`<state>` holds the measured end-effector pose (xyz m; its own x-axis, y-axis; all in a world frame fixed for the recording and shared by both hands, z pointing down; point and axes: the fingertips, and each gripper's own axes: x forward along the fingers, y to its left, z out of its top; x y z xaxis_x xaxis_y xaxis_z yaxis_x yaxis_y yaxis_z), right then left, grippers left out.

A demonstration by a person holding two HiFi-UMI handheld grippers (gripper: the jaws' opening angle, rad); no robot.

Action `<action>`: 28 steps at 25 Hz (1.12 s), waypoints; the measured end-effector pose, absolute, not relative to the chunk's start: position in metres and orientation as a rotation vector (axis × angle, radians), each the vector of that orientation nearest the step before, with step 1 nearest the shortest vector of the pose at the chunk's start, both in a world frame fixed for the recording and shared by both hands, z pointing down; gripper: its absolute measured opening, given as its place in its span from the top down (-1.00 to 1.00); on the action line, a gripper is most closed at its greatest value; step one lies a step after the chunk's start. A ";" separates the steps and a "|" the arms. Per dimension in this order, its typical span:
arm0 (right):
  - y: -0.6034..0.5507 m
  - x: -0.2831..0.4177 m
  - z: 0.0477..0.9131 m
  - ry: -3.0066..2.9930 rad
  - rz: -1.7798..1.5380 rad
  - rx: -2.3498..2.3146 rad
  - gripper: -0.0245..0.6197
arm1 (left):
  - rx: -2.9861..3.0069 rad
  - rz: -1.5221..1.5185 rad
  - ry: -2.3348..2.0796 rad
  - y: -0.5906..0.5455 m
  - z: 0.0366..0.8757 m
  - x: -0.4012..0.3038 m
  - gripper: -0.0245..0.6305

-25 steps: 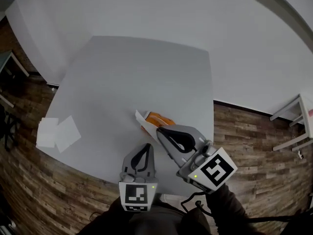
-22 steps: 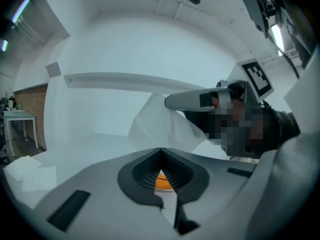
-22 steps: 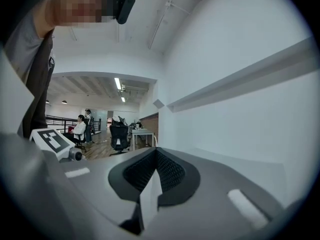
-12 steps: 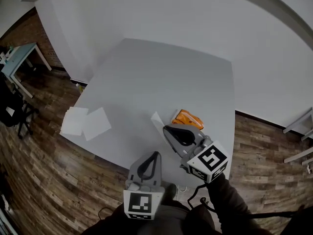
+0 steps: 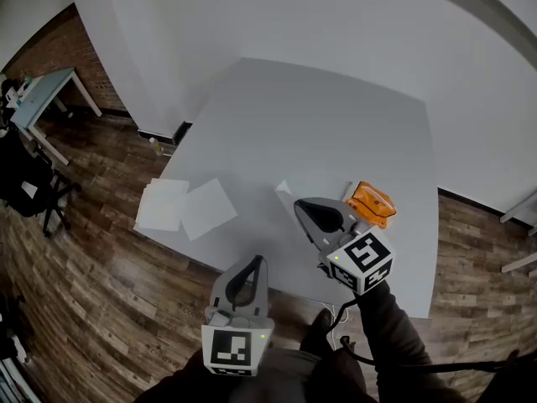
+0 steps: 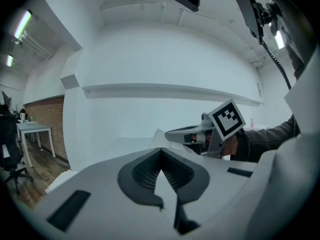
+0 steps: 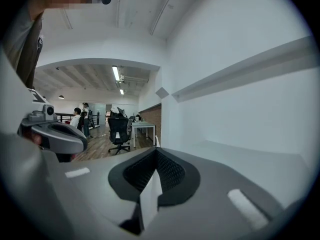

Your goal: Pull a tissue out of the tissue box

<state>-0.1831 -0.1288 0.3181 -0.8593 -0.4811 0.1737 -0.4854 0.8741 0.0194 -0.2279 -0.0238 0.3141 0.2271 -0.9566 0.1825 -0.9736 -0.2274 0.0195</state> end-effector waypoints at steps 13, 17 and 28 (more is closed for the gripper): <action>-0.091 -0.270 0.445 -2.686 -0.015 0.612 0.91 | 2.273 0.285 -1.880 -0.021 0.350 -0.303 0.93; -0.081 -0.279 0.481 -2.635 -0.031 0.569 0.91 | 2.274 0.301 -1.870 -0.020 0.356 -0.309 0.93; -0.067 -0.281 0.527 -2.560 0.072 0.500 0.82 | 2.272 0.319 -1.863 -0.018 0.362 -0.316 0.93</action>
<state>-0.2814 -0.0672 0.5273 -0.7933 -0.3358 0.5079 -0.3637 0.9303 0.0471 -0.3157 -0.0182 0.3624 0.1892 -0.9409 0.2810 -0.9808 -0.1950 0.0076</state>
